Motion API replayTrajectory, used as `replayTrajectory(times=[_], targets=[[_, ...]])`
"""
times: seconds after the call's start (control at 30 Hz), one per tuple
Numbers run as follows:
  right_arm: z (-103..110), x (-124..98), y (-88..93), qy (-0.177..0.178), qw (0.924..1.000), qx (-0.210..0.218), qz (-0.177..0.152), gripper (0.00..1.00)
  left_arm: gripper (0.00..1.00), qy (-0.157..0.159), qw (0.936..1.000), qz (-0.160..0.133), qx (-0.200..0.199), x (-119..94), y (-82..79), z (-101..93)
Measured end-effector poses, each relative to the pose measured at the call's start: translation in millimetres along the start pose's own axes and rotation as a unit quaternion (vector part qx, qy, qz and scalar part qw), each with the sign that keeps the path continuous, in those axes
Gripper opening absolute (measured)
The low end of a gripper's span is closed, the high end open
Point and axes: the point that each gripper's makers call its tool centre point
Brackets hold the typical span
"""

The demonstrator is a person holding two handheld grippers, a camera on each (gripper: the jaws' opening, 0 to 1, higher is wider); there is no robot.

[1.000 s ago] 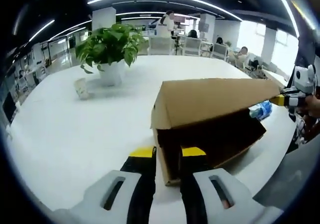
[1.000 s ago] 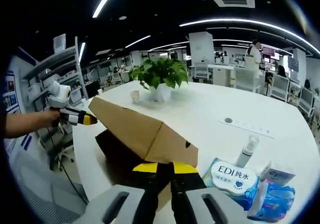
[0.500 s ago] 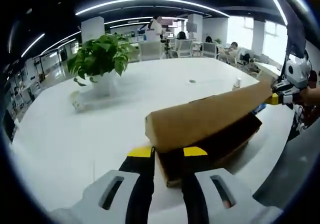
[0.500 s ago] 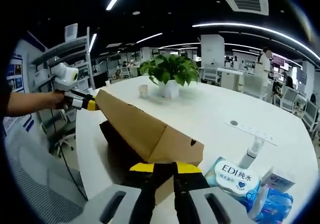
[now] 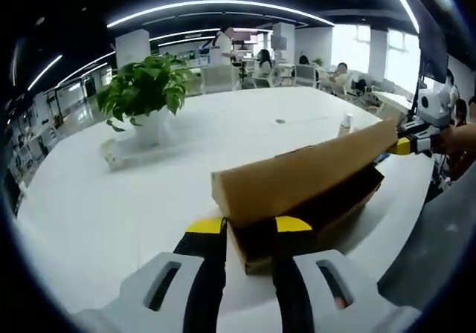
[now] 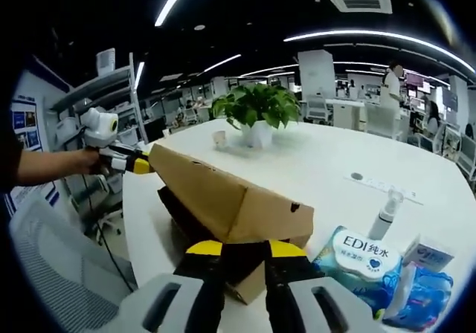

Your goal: Operate the shoe box by opening the lid, removing the specified soft item, and placing it in the target area until the item is outside and the box remains undamaged.

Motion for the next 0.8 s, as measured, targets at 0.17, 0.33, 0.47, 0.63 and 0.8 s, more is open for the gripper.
replayTrajectory(times=[0.17, 0.33, 0.47, 0.63, 0.8], targets=[[3, 1, 3.1, -0.006, 1.0000, -0.004, 0.000, 0.20, 0.26, 0.006, 0.9998, 0.004, 0.016, 0, 3.0, -3.8], [5, 3, 8.0, -0.012, 0.9999, -0.001, 0.001, 0.22, 0.30, 0.017, 0.9996, 0.011, 0.021, 1, 9.1, -8.7], [10, 5, 12.5, -0.037, 0.9988, 0.033, -0.001, 0.26, 0.32, 0.021, 0.9993, 0.018, 0.024, 3, 14.3, -11.4], [11, 8, 19.3, -0.051, 0.9973, 0.053, 0.006, 0.26, 0.33, 0.023, 0.9988, 0.029, 0.032, 7, 20.3, -13.4], [14, 13, 24.4, -0.052, 0.9969, 0.058, 0.013, 0.24, 0.34, 0.025, 0.9986, 0.036, 0.030, 9, 24.9, -14.4]])
Point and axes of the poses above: the point that each gripper's makers call its tool centre point, and the gripper's own axes: x roughly forward along the fingers, z roughly to its left, y roughly out of its underside, and after that the axes turned 12 degrees about z, right-handed
